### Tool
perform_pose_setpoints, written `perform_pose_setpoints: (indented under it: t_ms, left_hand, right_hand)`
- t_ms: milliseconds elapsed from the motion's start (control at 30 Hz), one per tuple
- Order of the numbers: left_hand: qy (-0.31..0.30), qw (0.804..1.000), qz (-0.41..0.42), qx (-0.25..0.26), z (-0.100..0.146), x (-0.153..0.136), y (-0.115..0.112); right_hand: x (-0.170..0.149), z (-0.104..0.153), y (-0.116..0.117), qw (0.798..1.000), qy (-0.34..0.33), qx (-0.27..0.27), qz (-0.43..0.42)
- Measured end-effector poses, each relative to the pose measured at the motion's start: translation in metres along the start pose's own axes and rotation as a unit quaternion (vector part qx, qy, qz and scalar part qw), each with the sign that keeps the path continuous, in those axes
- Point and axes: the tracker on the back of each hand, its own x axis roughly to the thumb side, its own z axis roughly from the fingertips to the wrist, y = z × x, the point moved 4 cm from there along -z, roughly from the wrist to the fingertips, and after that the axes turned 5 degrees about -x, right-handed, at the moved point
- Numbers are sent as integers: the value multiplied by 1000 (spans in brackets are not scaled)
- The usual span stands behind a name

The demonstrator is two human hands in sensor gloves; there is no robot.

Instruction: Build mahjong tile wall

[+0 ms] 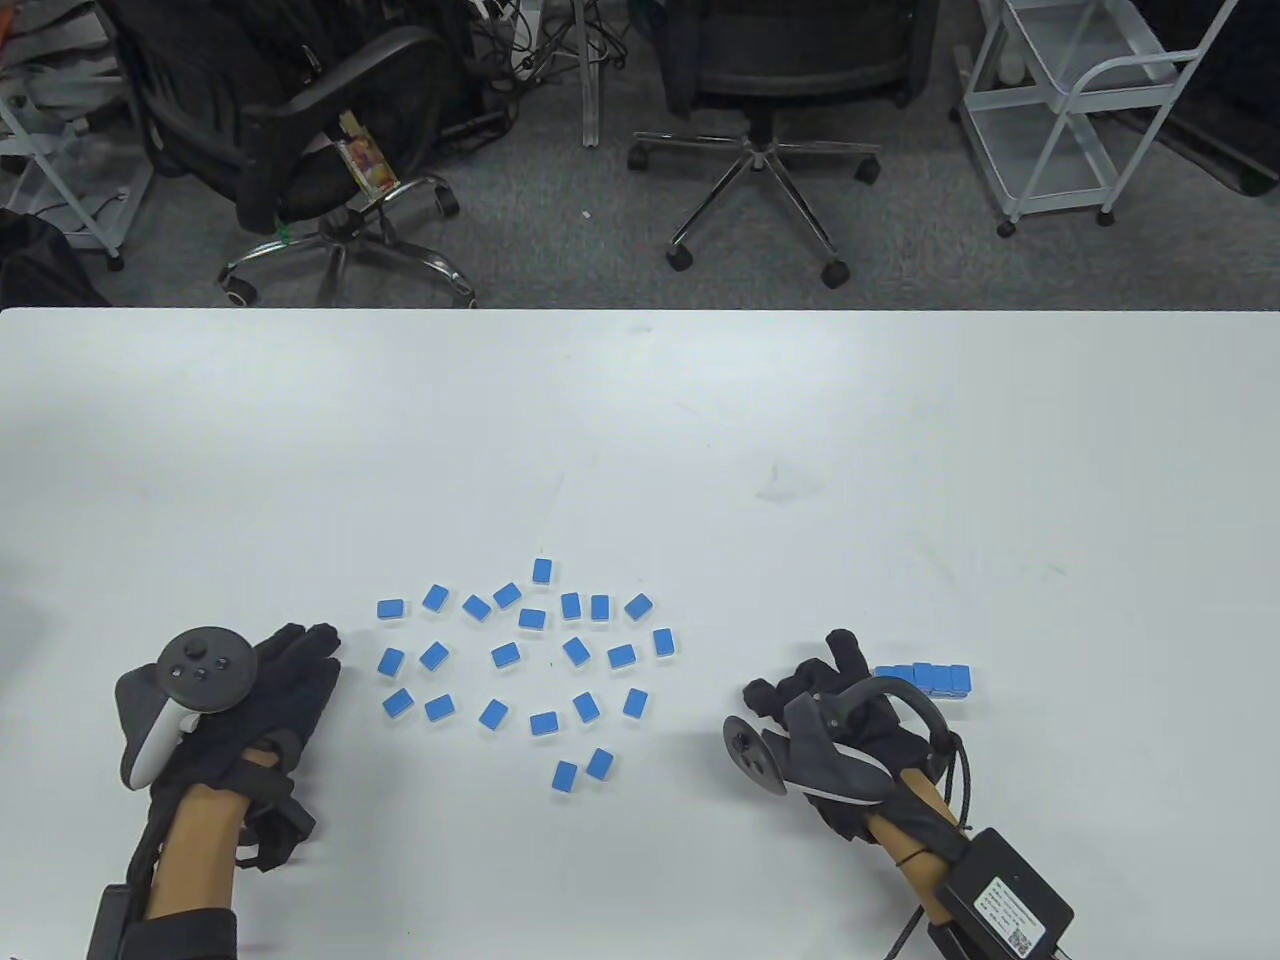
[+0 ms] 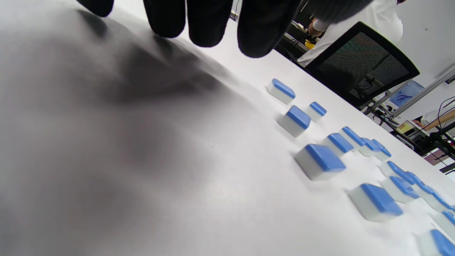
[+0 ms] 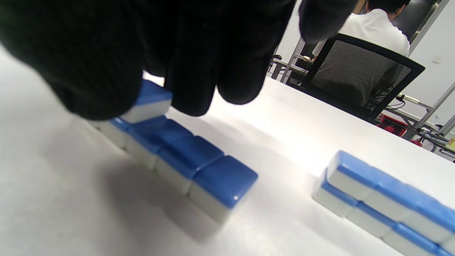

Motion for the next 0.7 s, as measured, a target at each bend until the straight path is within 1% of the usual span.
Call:
perform_pose_setpoints:
  t_ms: [133,267,367,433,567,667,700]
  left_hand:
    - [0,1000,1,2,0,0,1]
    - [1,1000,0,1,-1,0,0]
    - [1,1000,0,4,0,0,1]
    - [3,1000,-2,9,0,0,2]
    - [7,1000,-12,22,1,-1,5]
    - [10,999,-15,31,1,-1,6]
    - [11,999,-16,33,1,-1,6]
  right_hand:
    - [-5,3,-5,1000,6,10,-7]
    - [-14,7,-18,999,21,-26,-30]
    - [-15,8,-23,998,29,-50,-38]
    - [-13,8,-26,997,29,-67,-33]
    - [-7,7,-34,996,27,-83,-20]
    - [5,2,-43,995,17,-95,-16]
    - [13,-1,-45,995,10,-95,-16]
